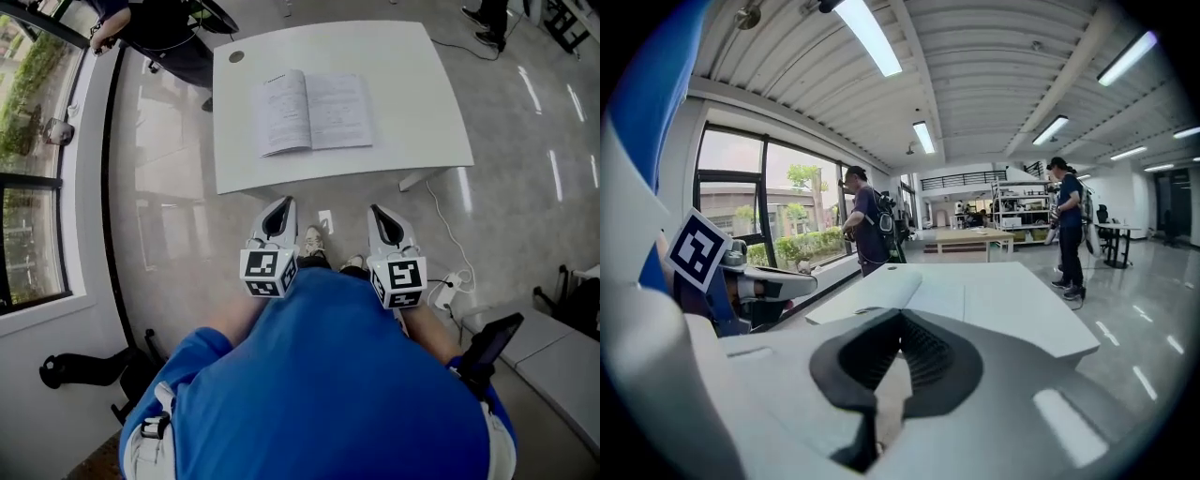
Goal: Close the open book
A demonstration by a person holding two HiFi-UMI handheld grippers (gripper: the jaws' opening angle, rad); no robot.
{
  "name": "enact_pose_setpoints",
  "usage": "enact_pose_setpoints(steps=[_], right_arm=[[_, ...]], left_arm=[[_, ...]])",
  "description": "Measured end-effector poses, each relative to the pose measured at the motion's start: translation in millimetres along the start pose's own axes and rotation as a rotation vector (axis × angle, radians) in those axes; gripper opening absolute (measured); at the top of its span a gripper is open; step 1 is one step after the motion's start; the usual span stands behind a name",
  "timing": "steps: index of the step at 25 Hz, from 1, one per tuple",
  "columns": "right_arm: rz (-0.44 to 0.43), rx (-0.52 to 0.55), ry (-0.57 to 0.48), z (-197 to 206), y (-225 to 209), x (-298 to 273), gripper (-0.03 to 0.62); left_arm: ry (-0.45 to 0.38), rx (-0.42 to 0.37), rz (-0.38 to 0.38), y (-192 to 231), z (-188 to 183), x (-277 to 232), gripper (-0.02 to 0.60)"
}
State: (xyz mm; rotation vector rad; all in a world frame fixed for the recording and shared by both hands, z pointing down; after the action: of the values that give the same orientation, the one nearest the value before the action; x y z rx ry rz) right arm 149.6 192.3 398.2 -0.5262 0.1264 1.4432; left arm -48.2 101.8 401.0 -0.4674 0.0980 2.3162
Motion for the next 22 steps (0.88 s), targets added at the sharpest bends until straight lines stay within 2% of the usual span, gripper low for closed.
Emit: enact_pose_setpoints(steps=[13,22], right_arm=[[-0.029,0.075,0.057,-14,27,-61,0.003],[0.015,0.145,0.058,-25,44,-109,0.003]], left_arm=[[-0.006,0.066,-0.023,54,17,-22,0.006],[0.027,0.053,0.008,104,41,-46,0.006]])
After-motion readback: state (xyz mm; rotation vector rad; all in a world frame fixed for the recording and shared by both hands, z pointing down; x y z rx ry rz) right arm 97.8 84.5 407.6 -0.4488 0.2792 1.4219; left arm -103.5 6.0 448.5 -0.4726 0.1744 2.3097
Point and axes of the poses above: the fingertips, and each gripper's own axes: x backward along the fingers, y to its left, z out of its underside, the point moved 6 cm from there along x, backward along the fingers, and after that the axes turned 11 degrees about -x, right-handed, at the moved point
